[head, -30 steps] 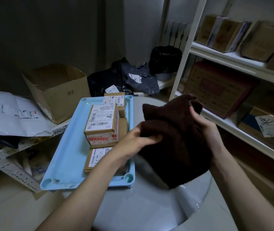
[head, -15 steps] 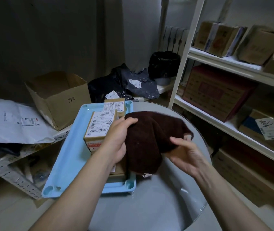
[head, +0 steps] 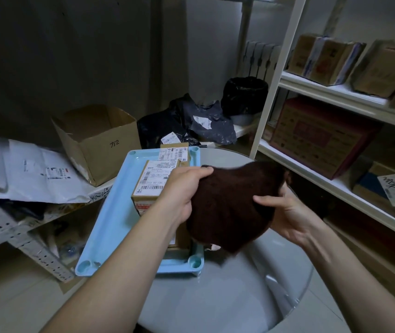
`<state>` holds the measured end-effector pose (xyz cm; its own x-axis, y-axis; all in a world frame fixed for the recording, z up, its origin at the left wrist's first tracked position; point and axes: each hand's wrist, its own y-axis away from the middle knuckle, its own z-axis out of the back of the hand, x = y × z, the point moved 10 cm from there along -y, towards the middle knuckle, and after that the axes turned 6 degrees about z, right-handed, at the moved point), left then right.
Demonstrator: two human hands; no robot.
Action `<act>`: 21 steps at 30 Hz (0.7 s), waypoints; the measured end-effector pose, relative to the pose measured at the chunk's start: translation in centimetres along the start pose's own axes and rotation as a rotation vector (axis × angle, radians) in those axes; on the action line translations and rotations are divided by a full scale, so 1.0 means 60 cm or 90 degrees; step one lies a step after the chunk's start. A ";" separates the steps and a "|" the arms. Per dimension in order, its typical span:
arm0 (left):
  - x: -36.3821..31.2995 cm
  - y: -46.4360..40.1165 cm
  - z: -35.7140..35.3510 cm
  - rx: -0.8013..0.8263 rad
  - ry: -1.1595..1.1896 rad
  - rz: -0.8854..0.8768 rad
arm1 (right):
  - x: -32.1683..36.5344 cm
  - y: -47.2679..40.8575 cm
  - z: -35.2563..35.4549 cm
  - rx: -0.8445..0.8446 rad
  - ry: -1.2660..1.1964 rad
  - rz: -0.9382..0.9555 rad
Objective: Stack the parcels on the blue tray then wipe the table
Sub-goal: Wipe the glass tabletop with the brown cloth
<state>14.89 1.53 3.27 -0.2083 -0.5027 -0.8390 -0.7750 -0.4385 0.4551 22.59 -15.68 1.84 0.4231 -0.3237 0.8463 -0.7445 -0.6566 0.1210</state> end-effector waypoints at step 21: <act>-0.135 0.026 0.007 0.116 -0.079 -0.221 | 0.162 -0.020 -0.083 0.001 0.340 0.245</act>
<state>15.08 5.23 10.64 0.0220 -0.2491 -0.9682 -0.9025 -0.4216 0.0880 25.03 -14.63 12.52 -0.1883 -0.1529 0.9701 -0.7905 -0.5626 -0.2421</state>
